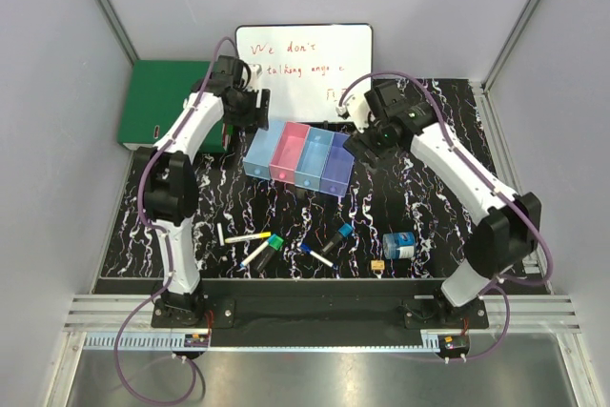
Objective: Sort the stationery into containers
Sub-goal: Move the storage box to the center of the board.
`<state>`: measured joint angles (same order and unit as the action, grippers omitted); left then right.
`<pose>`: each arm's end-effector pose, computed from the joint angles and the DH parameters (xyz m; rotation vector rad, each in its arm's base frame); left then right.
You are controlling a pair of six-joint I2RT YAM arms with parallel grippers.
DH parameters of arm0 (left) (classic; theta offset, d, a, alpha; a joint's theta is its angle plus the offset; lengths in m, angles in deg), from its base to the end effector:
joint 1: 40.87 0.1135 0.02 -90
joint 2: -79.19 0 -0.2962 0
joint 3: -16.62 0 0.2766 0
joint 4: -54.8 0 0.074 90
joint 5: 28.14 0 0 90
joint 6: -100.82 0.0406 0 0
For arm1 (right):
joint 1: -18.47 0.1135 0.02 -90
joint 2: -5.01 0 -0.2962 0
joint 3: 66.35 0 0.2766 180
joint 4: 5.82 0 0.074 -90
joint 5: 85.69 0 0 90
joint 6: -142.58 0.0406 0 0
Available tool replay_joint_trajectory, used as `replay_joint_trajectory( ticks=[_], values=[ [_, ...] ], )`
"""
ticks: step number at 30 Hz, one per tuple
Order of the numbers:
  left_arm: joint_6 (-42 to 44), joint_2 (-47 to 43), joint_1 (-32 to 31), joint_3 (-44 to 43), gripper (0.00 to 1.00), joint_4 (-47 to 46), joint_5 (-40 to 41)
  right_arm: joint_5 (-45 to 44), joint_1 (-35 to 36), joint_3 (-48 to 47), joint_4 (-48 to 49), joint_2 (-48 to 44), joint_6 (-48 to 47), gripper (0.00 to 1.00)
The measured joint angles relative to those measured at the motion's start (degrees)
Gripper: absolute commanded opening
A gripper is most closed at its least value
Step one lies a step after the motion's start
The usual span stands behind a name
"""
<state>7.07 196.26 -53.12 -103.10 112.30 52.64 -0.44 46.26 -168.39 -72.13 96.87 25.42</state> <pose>0.4841 -0.1118 0.2968 0.2528 2.5266 -0.3146 0.3250 0.1675 0.3634 -1.1471 2.2757 -0.1014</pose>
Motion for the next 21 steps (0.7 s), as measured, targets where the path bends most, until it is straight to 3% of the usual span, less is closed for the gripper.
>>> replay_joint_trajectory(
  ticks=[9,21],
  values=[
    [3.78,2.16,-0.17,-0.02,0.73,-0.22,-7.56,1.36,0.35,-5.42,0.37,10.27,-0.09,1.00],
    [4.24,6.47,4.33,0.02,0.70,-1.90,-12.11,1.44,0.39,-7.76,1.01,11.78,-0.24,1.00]
  ],
)
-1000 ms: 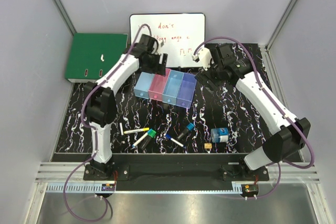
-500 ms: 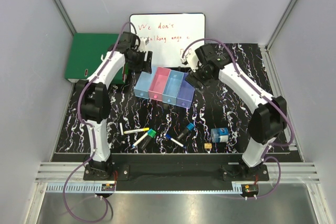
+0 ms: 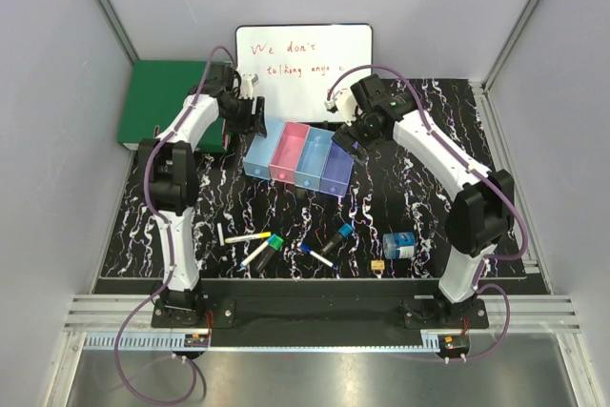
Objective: Sort the stationery into containers
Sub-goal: Move the storage box to the center of the board.
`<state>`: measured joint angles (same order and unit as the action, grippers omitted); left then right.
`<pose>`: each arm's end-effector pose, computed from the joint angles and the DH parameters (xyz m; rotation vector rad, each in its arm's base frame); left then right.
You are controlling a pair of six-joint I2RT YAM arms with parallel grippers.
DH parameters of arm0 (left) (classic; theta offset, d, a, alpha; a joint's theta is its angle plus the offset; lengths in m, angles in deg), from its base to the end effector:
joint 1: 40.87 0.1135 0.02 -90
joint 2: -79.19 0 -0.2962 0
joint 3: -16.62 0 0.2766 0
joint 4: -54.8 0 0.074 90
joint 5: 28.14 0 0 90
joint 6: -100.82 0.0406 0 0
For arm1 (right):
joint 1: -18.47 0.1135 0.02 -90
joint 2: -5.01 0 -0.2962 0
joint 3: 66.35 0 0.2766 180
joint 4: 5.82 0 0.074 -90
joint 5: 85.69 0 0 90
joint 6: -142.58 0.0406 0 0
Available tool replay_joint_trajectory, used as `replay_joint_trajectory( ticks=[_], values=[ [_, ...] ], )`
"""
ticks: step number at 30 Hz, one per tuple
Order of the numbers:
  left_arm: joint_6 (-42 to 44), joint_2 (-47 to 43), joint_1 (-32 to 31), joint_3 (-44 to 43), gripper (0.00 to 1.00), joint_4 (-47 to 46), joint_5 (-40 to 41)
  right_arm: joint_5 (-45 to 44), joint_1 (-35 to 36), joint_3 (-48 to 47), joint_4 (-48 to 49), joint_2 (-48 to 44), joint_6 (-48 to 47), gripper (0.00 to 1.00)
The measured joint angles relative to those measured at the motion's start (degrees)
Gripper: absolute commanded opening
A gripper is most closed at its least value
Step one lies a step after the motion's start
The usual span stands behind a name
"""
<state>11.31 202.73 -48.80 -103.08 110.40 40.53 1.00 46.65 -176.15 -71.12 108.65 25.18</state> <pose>0.5095 -0.0859 0.2456 0.3224 2.5685 -0.5317 0.3745 0.1980 0.3327 -1.1947 2.3114 -0.0703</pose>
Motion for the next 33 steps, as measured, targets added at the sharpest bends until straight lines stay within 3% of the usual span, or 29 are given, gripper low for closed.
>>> replay_joint_trajectory(
  ticks=[7,10,11,15,23,33],
  values=[
    [0.00,0.55,0.09,0.92,0.62,-0.61,-2.91,0.02,0.11,0.00,0.02,0.66,0.00,1.00],
    [-0.04,1.22,0.00,0.94,0.49,-0.76,-4.68,0.02,0.31,0.00,0.04,1.03,0.00,1.00],
    [-0.17,1.44,-0.02,1.01,0.39,-0.81,-5.27,0.02,0.33,0.00,0.07,1.18,0.00,1.00],
    [-1.03,1.55,0.26,1.20,0.23,-1.92,-8.50,0.09,0.37,0.00,0.07,1.53,0.02,1.00],
    [-2.40,1.53,0.48,1.18,0.18,-2.56,-12.63,1.05,0.37,0.00,0.22,1.53,0.04,1.00],
    [-2.49,1.36,-0.09,1.14,0.00,-2.45,-11.63,1.05,0.39,0.00,0.24,1.53,0.07,1.00]
  ],
)
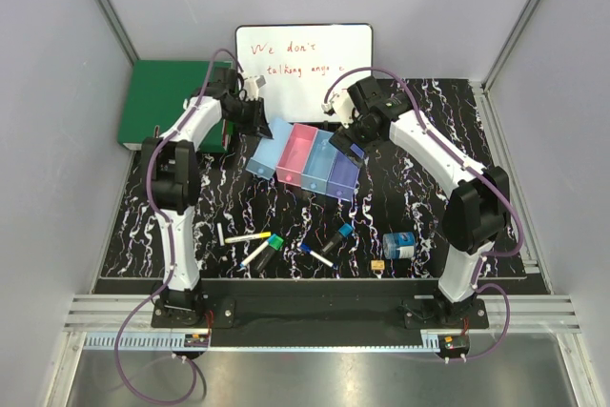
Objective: Sort the stationery into containers
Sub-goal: Move the storage box to the center of the board.
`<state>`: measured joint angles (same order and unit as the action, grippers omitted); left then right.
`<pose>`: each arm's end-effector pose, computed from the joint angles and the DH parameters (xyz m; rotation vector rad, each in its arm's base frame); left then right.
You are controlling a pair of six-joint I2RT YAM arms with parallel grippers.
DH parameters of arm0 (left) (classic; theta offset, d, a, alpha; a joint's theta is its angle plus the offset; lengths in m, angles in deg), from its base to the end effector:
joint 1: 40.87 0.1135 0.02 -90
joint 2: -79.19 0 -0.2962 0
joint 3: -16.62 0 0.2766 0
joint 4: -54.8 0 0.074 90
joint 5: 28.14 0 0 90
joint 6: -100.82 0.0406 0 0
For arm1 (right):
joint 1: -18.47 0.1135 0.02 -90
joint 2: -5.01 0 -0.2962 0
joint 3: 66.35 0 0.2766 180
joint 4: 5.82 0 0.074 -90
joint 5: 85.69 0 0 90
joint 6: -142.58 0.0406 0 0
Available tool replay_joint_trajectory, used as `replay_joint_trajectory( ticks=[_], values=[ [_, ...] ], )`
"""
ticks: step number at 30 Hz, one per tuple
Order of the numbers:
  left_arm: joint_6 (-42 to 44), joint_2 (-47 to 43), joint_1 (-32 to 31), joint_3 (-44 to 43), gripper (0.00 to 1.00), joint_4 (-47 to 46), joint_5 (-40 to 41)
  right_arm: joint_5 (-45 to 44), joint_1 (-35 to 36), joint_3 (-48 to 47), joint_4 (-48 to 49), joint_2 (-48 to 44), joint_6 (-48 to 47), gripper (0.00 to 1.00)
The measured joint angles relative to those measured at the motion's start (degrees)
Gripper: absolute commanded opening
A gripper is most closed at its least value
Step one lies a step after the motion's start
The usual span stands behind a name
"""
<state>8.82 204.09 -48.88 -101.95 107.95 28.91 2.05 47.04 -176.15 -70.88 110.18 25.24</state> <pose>0.5111 -0.0942 0.2328 0.3389 2.5342 -0.8115 0.3782 0.2041 0.3221 -1.2184 2.3249 -0.0443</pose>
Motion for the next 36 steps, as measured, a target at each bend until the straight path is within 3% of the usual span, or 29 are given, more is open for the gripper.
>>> replay_joint_trajectory(
  ticks=[15,20,23,25,36],
  values=[
    [2.95,-1.03,-6.75,0.00,0.00,0.61,5.64,-0.02,0.04,0.22,-0.02,-0.11,0.17,1.00],
    [3.87,-0.85,-8.00,0.07,0.34,2.19,8.68,-0.02,0.04,0.90,0.02,-0.42,0.17,1.00],
    [4.48,-0.17,-8.48,0.68,0.37,2.82,9.53,-0.07,0.04,1.31,0.00,-0.68,0.17,1.00],
    [4.74,0.26,-8.68,1.22,0.50,3.04,9.75,-0.07,0.04,1.55,0.00,-0.85,0.15,1.00],
    [4.96,0.96,-9.35,2.19,0.52,3.45,10.29,-0.09,0.04,2.64,0.00,-1.40,0.15,1.00]
  ],
)
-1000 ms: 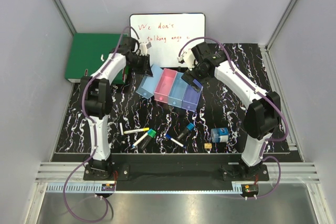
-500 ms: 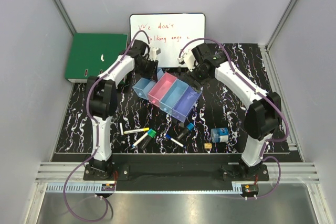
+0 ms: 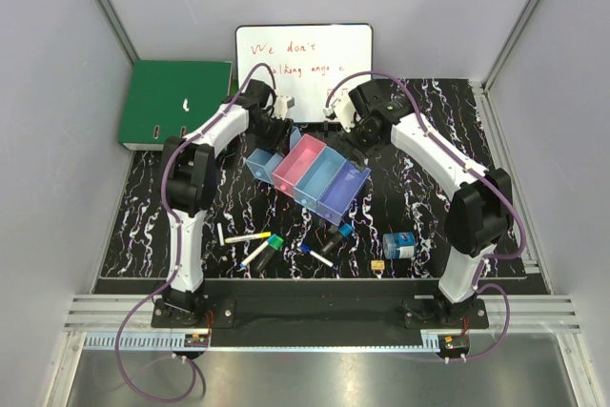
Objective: Sort the stationery into containers
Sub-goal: Move the storage box to the center of the board.
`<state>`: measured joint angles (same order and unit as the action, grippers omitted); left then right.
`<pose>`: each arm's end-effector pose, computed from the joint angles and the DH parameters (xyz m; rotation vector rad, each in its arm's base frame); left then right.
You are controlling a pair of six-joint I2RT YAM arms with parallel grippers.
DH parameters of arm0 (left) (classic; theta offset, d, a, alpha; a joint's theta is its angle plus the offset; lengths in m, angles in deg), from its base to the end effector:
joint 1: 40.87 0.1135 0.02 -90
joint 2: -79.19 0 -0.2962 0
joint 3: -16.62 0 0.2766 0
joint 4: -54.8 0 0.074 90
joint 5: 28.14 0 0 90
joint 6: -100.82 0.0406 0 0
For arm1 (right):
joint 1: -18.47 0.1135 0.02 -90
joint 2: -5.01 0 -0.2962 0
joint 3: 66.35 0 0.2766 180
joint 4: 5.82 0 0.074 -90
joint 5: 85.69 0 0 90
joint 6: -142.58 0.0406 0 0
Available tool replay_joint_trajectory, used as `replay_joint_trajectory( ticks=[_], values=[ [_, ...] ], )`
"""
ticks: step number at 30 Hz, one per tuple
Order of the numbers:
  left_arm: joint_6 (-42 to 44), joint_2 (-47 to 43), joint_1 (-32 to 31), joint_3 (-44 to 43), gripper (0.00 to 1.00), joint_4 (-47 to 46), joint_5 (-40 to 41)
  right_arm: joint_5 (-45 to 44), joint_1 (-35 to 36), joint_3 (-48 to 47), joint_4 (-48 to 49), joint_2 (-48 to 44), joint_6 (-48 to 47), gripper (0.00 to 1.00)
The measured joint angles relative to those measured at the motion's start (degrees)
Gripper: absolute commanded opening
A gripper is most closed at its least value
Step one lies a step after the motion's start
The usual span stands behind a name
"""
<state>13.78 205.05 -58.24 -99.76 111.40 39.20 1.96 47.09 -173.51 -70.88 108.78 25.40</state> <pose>0.4835 -0.1676 0.2061 0.5924 2.6514 -0.6117 0.3703 0.2002 0.3167 -1.2262 2.3452 -0.0459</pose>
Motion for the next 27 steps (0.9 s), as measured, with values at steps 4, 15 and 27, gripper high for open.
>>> replay_joint_trajectory(
  ticks=[4,15,27],
  values=[
    [-0.28,0.00,0.00,0.00,0.52,0.00,0.00,-0.02,0.00,0.07,0.02,-0.02,0.00,1.00],
    [-1.22,-0.13,0.02,-1.51,0.52,-0.02,-0.74,-0.07,0.00,0.17,0.02,-0.20,0.00,1.00],
    [-1.33,-4.13,0.00,-4.39,0.52,-0.02,-1.57,-0.17,0.11,0.17,0.02,-0.42,-0.02,1.00]
  ],
)
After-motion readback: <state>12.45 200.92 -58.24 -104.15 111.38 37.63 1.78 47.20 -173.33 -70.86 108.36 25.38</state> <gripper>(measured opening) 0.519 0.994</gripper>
